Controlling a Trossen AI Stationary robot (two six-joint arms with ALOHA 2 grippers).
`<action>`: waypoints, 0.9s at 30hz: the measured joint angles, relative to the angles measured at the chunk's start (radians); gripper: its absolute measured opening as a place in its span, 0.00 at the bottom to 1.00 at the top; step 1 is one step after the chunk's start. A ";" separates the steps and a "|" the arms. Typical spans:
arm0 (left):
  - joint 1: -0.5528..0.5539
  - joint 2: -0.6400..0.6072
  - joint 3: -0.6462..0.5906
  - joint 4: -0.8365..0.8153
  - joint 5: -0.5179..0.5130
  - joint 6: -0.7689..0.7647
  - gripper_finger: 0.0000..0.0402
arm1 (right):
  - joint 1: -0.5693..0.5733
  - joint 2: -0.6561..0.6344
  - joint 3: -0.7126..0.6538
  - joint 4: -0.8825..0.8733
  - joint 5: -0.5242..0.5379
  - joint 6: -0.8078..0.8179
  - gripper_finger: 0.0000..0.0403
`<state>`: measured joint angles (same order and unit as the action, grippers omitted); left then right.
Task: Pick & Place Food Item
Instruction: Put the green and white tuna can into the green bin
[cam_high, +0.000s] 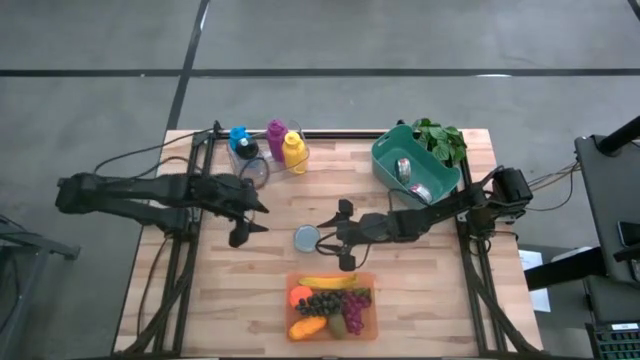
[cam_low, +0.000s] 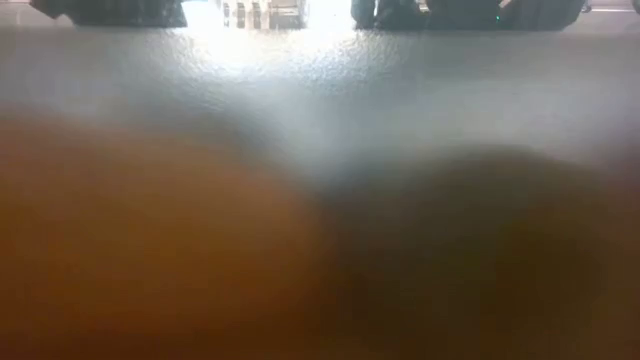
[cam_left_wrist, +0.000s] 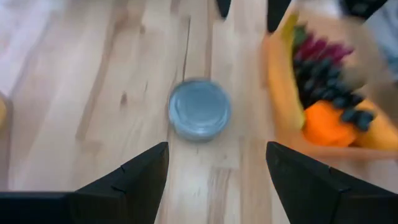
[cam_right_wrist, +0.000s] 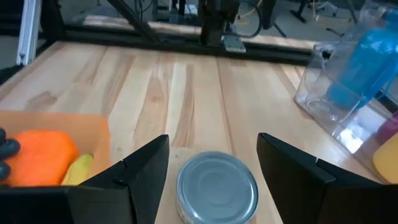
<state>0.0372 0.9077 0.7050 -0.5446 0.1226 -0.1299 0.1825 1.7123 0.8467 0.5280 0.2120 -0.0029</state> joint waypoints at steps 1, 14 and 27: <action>0.000 0.023 -0.004 0.001 0.000 0.001 0.69 | 0.000 0.002 0.000 -0.005 0.000 0.000 0.60; -0.001 0.227 -0.011 0.037 -0.010 0.020 0.69 | -0.020 0.131 0.045 -0.009 0.000 -0.005 0.59; -0.001 0.271 -0.011 0.051 -0.026 0.056 0.69 | -0.024 0.241 0.162 -0.038 -0.001 -0.007 0.49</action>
<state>0.0364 1.1790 0.6941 -0.4938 0.0963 -0.0742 0.1585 1.9530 1.0084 0.4900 0.2108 -0.0101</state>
